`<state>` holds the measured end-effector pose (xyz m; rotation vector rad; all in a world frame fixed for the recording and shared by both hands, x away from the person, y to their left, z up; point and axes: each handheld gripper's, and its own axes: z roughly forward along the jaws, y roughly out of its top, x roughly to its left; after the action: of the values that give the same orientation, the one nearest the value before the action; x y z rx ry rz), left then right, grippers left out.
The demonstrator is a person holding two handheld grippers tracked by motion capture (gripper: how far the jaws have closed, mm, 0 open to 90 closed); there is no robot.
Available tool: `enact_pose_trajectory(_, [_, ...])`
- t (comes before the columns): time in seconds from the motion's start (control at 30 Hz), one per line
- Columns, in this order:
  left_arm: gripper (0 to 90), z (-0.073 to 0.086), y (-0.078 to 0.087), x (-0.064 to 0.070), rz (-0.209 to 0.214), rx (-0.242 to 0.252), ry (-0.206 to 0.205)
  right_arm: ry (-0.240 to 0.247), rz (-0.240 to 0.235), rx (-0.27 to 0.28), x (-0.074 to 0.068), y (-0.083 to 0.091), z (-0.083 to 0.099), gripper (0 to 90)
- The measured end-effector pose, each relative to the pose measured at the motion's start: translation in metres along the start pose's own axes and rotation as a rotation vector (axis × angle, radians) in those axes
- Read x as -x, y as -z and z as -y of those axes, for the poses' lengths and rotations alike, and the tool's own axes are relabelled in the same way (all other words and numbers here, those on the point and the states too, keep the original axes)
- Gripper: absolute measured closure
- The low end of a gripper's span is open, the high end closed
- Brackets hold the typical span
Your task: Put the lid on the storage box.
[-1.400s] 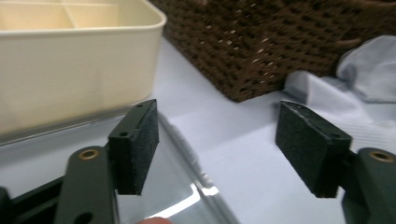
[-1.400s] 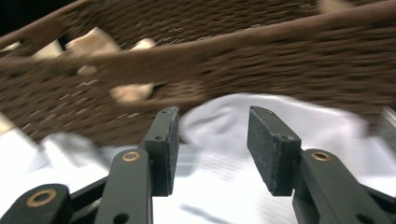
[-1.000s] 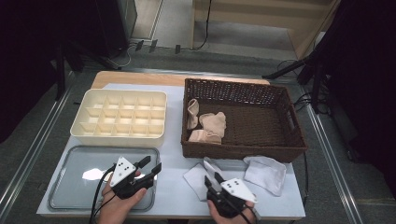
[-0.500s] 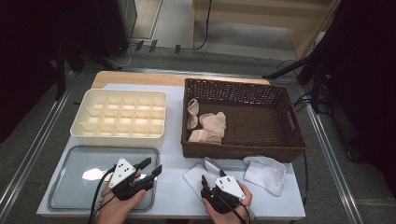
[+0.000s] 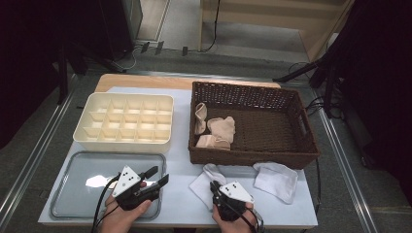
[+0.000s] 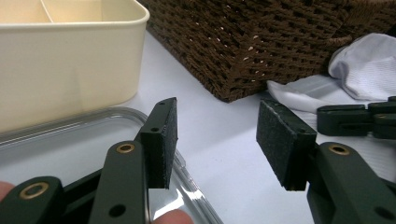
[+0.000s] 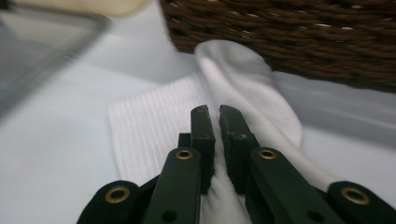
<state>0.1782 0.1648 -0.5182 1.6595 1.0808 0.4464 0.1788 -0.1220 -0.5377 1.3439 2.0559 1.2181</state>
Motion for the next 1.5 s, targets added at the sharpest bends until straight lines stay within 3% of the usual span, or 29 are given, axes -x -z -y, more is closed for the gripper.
enact_pose_trajectory(0.03, [49.9, 0.000, 0.001, 0.000, -0.002, 0.002, 0.002, -0.009, -0.033, 0.012, -0.002, 0.002, -0.001, 86.6])
enact_pose_trajectory(0.13, [50.0, -0.001, 0.002, -0.002, -0.003, 0.006, 0.007, 0.038, -0.102, 0.043, -0.015, 0.007, -0.005, 86.6])
enact_pose_trajectory(0.23, [50.0, 0.000, 0.003, -0.002, -0.003, 0.006, 0.006, 0.065, -0.174, 0.041, -0.029, 0.008, -0.006, 86.5])
enact_pose_trajectory(0.3, [50.0, 0.001, 0.003, -0.001, -0.002, 0.003, 0.007, 0.080, -0.163, 0.024, -0.032, 0.006, -0.004, 86.5])
enact_pose_trajectory(0.4, [49.9, 0.003, 0.002, -0.002, -0.001, -0.006, 0.002, 0.071, -0.102, -0.004, -0.025, 0.002, 0.001, 86.4])
enact_pose_trajectory(0.47, [49.9, 0.004, 0.002, -0.002, -0.003, -0.010, 0.004, 0.033, -0.111, 0.001, -0.018, 0.004, 0.001, 86.4])
enact_pose_trajectory(0.57, [49.8, 0.004, 0.001, -0.001, 0.006, -0.009, 0.008, -0.007, -0.133, 0.065, -0.011, 0.016, -0.005, 86.3])
enact_pose_trajectory(0.73, [50.0, 0.005, -0.007, 0.006, 0.029, -0.019, 0.011, -0.064, -0.102, 0.148, 0.008, 0.040, -0.010, 86.1])
enact_pose_trajectory(0.9, [50.3, 0.004, -0.020, 0.020, 0.057, -0.037, -0.010, -0.158, -0.063, 0.167, 0.035, 0.053, -0.004, 85.6])
enact_pose_trajectory(1.0, [52.1, 0.004, -0.026, 0.028, 0.076, -0.051, -0.016, -0.200, -0.013, 0.140, 0.049, 0.054, 0.003, 84.3])
enact_pose_trajectory(1.1, [57.0, 0.004, -0.033, 0.034, 0.092, -0.068, -0.006, -0.210, 0.070, 0.094, 0.057, 0.051, 0.007, 76.0])
enact_pose_trajectory(1.23, [64.0, 0.004, -0.044, 0.043, 0.128, -0.083, 0.015, -0.167, 0.093, 0.138, 0.052, 0.057, 0.004, 65.8])
enact_pose_trajectory(1.37, [68.7, 0.003, -0.055, 0.052, 0.147, -0.096, 0.024, -0.135, 0.079, 0.159, 0.043, 0.064, -0.001, 66.1])
enact_pose_trajectory(1.5, [69.8, 0.002, -0.067, 0.061, 0.162, -0.109, 0.026, -0.115, -0.006, 0.114, 0.033, 0.059, 0.000, 66.1])
